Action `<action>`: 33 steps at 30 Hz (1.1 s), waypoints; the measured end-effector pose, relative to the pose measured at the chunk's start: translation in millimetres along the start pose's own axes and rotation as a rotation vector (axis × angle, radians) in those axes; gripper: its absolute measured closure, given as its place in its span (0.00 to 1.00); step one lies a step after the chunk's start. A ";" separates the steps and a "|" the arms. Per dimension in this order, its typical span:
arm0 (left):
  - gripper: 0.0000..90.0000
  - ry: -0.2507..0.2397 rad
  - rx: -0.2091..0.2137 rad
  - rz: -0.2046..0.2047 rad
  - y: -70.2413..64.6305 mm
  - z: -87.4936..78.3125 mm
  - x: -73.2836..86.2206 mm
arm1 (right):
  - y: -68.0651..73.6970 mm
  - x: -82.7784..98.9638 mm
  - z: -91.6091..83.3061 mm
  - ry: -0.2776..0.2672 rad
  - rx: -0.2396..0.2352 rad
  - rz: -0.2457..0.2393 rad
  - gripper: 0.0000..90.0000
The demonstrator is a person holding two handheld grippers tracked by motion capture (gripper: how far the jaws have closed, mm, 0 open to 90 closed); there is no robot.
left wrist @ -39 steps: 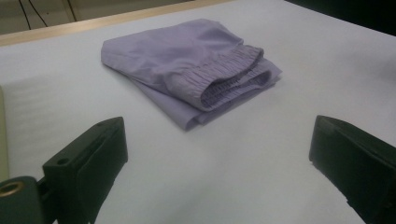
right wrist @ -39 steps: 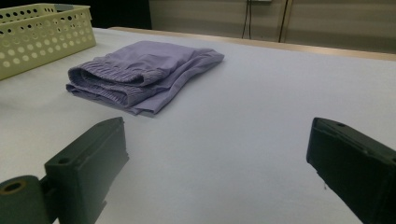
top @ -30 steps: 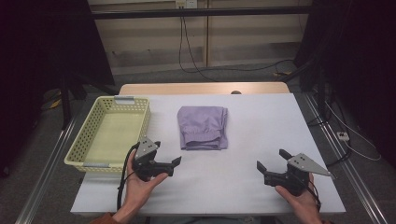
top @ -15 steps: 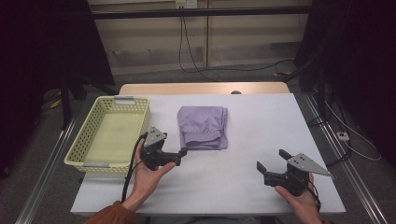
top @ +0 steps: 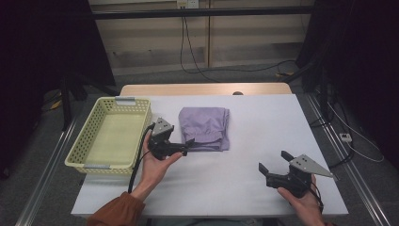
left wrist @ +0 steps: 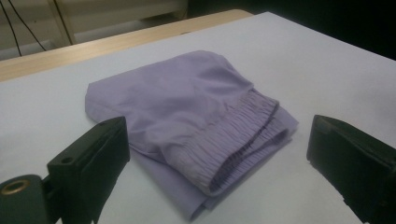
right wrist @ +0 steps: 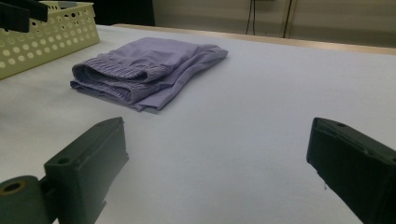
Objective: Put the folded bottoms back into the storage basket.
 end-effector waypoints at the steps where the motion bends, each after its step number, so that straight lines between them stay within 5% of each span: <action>1: 0.07 0.009 0.000 -0.003 2.1 2.4 -0.8 | 0.2 0.0 0.0 0.001 0.000 0.000 0.05; 17: 0.06 0.029 -0.012 -0.046 10.7 28.4 -22.0 | 0.3 0.2 0.1 0.005 -0.005 0.003 0.05; 20: 0.07 0.091 -0.014 -0.046 10.0 35.1 -24.3 | 0.2 0.4 0.4 0.006 -0.007 0.004 0.05; 33: 0.10 0.085 -0.024 -0.076 14.2 56.9 -33.1 | 0.4 0.6 0.4 0.009 -0.010 0.004 0.05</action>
Point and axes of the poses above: each handheld gripper's, and its own axes: z roughly forward along the jaws, x roughly out of its underside, y roughly to its left, the point moved 2 cm from there along z, roughly forward along the jaws, and after that the axes turned 1 degree about -x, right-handed, at the moved point
